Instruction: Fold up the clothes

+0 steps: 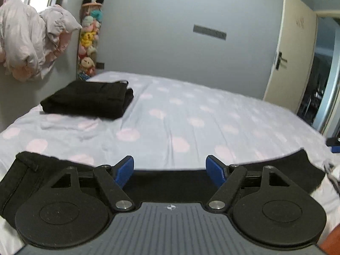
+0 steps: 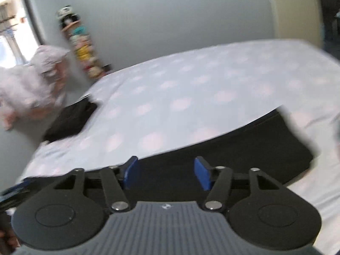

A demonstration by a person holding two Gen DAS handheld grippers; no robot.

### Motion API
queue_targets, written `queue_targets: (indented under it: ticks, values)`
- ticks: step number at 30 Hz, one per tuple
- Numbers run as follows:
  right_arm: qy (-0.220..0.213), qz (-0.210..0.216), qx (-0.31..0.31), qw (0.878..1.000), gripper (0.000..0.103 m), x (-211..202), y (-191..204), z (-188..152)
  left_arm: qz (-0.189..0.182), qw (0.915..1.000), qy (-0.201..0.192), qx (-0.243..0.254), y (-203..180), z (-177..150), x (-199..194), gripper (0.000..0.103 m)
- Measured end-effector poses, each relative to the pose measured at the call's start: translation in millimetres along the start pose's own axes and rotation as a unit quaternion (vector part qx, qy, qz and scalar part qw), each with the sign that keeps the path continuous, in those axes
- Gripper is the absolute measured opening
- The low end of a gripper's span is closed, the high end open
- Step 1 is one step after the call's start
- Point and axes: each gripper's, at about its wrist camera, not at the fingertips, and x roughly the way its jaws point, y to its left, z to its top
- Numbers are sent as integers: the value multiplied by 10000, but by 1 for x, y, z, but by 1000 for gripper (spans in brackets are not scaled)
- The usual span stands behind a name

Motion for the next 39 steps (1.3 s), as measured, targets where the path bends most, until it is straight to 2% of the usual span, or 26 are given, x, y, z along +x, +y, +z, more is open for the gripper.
queue_targets:
  ticks: [3, 6, 9, 12, 14, 21, 24, 31, 36, 39]
  values:
    - [11, -327, 268, 9991, 73, -6, -44, 20, 25, 9994, 44, -354, 11, 6, 9, 88]
    - [98, -460, 781, 9958, 74, -10, -93, 29, -191, 9976, 176, -645, 23, 4, 17, 88]
    - [247, -729, 1315, 9883, 74, -5, -134, 24, -40, 9972, 297, -688, 29, 0, 29, 88]
    - [390, -827, 1777, 9798, 73, 7, -171, 9, 180, 9981, 234, -532, 30, -6, 33, 88]
    - [457, -794, 2056, 9743, 68, 19, -192, -3, 246, 9980, 209, -543, 31, -9, 34, 88]
    - [622, -807, 2779, 9552, 54, 84, -235, -31, 194, 9928, 674, -972, 42, -18, 51, 88]
    - [669, -763, 2989, 9489, 46, 103, -249, -37, 187, 9910, 742, -1096, 45, -20, 56, 88]
    - [705, -561, 3418, 9354, 49, 131, -270, -52, 169, 9882, 890, -1238, 47, -23, 66, 88]
    - [700, -543, 3272, 9408, 51, 137, -269, -49, 67, 9873, 917, -1295, 47, -25, 66, 88]
    - [767, -806, 2926, 9497, 44, 136, -256, -44, 41, 9864, 884, -1387, 49, -23, 63, 88]
